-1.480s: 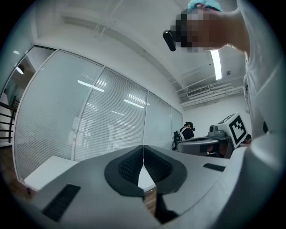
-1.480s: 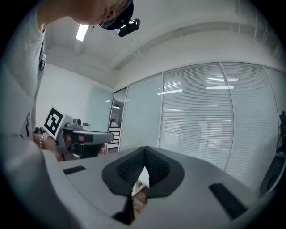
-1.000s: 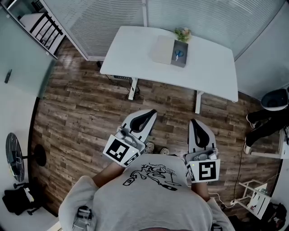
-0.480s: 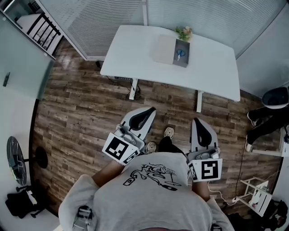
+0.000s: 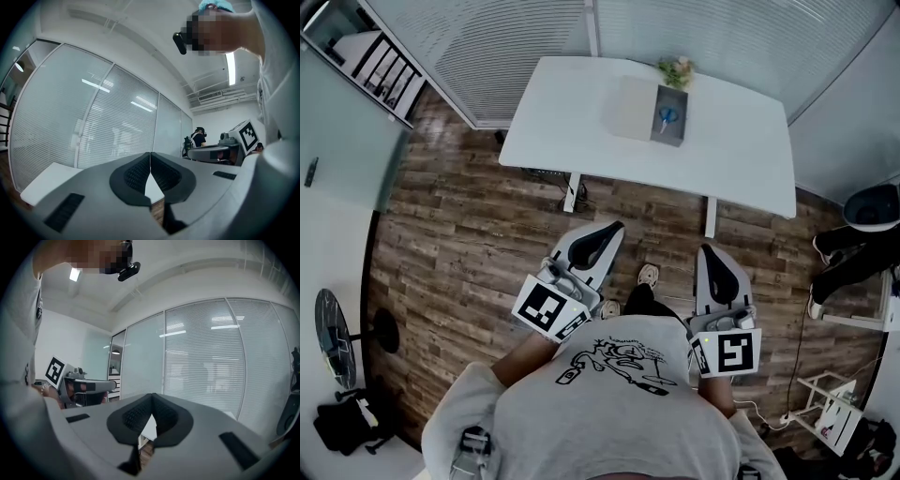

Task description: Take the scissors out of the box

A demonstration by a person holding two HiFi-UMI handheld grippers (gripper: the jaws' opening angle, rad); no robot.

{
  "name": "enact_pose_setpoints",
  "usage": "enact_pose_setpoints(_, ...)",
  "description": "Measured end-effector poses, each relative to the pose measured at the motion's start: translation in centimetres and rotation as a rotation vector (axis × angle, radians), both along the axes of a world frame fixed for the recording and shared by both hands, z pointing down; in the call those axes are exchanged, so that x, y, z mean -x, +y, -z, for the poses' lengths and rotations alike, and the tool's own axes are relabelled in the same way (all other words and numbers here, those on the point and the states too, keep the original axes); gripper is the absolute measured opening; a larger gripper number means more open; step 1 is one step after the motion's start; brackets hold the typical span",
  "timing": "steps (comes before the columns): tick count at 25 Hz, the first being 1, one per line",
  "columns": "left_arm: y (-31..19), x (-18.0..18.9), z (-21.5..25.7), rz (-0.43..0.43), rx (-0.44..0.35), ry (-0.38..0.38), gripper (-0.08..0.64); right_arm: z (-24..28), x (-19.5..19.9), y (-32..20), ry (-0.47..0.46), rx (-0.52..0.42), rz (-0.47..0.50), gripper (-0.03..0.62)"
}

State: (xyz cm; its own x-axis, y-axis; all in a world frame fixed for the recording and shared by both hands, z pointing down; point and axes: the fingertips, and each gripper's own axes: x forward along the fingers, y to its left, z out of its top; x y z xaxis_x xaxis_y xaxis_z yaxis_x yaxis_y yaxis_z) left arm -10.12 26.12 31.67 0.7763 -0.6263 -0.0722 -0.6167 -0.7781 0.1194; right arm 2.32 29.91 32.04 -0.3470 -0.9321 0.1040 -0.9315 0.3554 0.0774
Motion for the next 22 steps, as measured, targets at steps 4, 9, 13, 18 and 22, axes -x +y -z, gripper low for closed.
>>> enact_pose_setpoints(4, -2.3, -2.0, 0.0, 0.0, 0.005, -0.003, 0.02, -0.2, -1.9, -2.3, -0.006, 0.009, 0.006, 0.006)
enact_pose_setpoints(9, -5.1, -4.5, 0.2, 0.002, 0.001, -0.015, 0.021, -0.6, -4.4, -5.2, -0.022, 0.008, 0.012, 0.006)
enact_pose_setpoints(13, -7.2, -6.4, 0.4, 0.004, -0.006, -0.023, 0.02, -0.3, -6.0, -7.3, -0.033, 0.002, 0.019, 0.006)
enact_pose_setpoints(18, -9.5, -8.8, 1.1, 0.009, -0.019, -0.023, 0.02, 0.1, -8.1, -9.7, -0.031, 0.005, 0.038, 0.006)
enact_pose_setpoints(22, -10.9, -10.3, 1.1, 0.025, -0.014, -0.02, 0.02, 0.2, -9.5, -11.2, -0.026, 0.008, 0.063, 0.006)
